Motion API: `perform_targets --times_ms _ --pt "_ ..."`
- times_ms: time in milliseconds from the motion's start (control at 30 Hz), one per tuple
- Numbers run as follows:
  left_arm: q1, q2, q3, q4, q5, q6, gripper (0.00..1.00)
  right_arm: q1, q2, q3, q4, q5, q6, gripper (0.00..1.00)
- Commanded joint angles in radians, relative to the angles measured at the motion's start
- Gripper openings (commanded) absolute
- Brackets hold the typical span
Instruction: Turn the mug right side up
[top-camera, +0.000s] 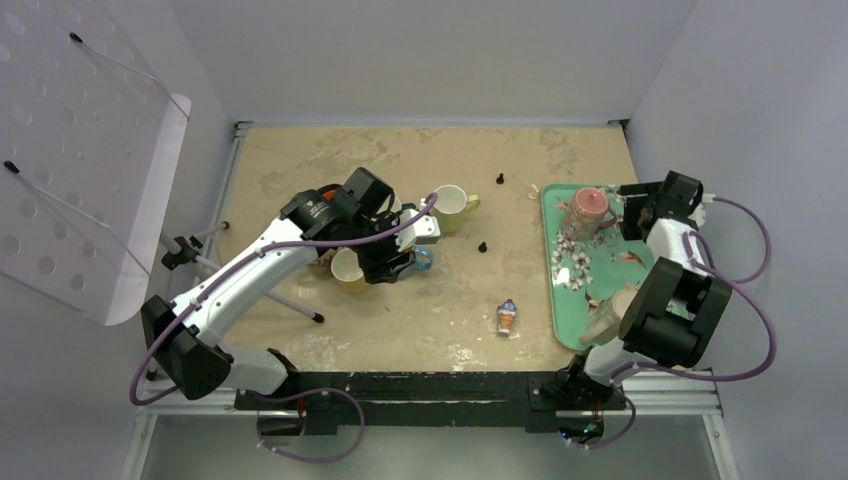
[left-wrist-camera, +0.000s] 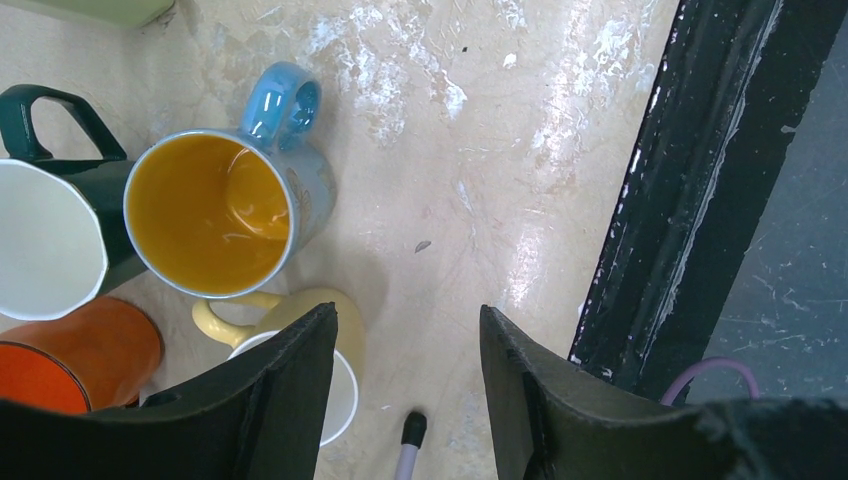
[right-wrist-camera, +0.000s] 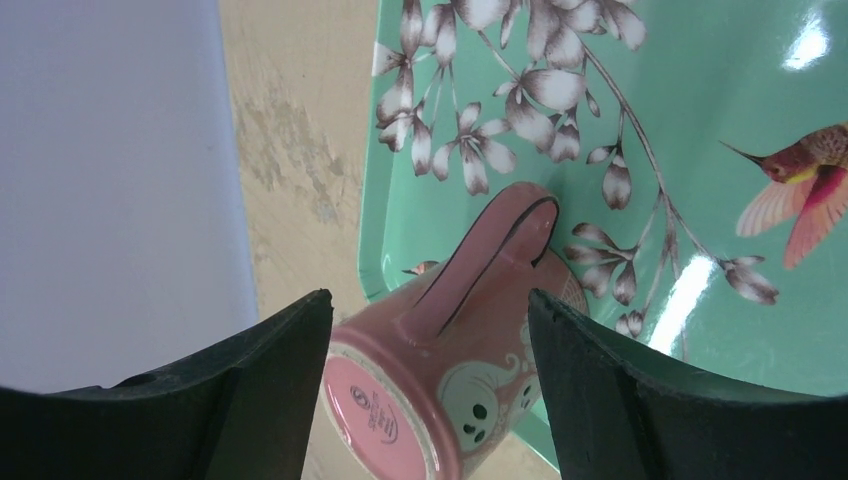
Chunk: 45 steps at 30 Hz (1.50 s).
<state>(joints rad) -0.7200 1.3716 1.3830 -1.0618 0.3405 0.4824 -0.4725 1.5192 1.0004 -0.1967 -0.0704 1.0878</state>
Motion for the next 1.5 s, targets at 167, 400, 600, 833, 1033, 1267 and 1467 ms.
perform_targets --times_ms 167,400,600,833,1033,1267,1467 --pt "0.008 0.004 0.004 0.016 0.022 -0.004 0.59 0.004 0.066 -0.059 0.173 -0.025 0.199 0.73" --pt "0.015 0.021 0.008 0.014 0.018 -0.006 0.59 0.008 0.199 -0.032 0.274 -0.111 0.197 0.67" --pt "0.024 0.031 0.011 0.017 0.017 -0.007 0.59 0.028 0.241 -0.021 0.32 -0.109 0.172 0.56" --pt "0.03 0.037 0.013 0.014 0.017 -0.005 0.59 0.028 0.195 -0.054 0.373 -0.087 0.087 0.07" --pt "0.035 0.029 0.016 0.01 0.021 -0.004 0.59 0.041 0.111 -0.065 0.428 -0.161 -0.093 0.0" --pt "0.043 0.028 0.021 0.002 0.044 -0.002 0.59 0.175 -0.073 -0.13 0.488 -0.185 -0.344 0.0" --pt "0.078 0.023 0.051 -0.067 0.183 0.009 0.6 0.308 -0.302 -0.192 0.51 -0.197 -0.531 0.0"
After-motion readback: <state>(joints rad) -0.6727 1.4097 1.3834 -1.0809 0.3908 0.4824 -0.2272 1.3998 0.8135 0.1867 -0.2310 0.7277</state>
